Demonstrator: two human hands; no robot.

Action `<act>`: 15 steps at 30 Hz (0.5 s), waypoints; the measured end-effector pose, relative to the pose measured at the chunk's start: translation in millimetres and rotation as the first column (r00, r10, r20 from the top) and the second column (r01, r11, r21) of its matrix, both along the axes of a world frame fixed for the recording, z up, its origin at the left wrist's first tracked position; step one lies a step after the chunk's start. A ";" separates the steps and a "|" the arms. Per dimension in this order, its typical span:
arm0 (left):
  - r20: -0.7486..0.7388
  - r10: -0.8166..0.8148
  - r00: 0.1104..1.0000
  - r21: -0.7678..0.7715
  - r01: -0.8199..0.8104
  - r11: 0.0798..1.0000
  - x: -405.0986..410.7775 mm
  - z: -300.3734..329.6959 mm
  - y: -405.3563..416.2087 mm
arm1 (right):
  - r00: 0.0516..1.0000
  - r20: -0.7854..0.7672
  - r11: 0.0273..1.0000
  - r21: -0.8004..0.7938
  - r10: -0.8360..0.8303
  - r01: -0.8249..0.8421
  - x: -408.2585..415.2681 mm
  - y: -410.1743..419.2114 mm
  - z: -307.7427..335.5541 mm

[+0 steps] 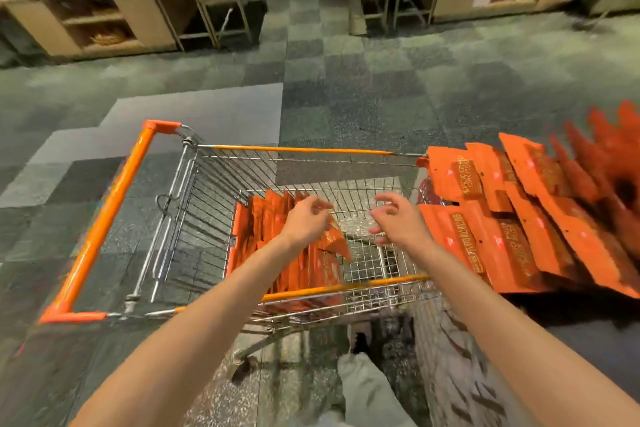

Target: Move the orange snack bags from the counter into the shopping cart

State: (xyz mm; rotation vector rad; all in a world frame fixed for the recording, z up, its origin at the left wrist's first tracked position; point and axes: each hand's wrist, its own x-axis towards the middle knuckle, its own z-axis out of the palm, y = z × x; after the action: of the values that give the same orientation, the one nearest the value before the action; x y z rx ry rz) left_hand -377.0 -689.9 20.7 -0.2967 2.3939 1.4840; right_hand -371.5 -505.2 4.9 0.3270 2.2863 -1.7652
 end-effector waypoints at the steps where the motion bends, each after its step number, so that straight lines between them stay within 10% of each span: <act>1: -0.012 -0.001 1.000 0.009 0.001 1.000 7.2 7.0 4.6 | 1.000 -0.015 1.000 -0.004 -0.002 0.002 10.0 3.0 6.3; 15: -0.207 -0.122 0.971 0.065 0.138 0.988 73.8 93.4 149.9 | 0.975 -0.217 0.978 0.190 -0.038 0.081 116.0 157.1 105.0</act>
State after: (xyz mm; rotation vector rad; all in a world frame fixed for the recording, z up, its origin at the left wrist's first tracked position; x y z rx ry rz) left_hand -303.2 -540.0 114.1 0.0324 2.4461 1.6115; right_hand -255.4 -348.1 110.0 0.2546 2.6384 -1.6745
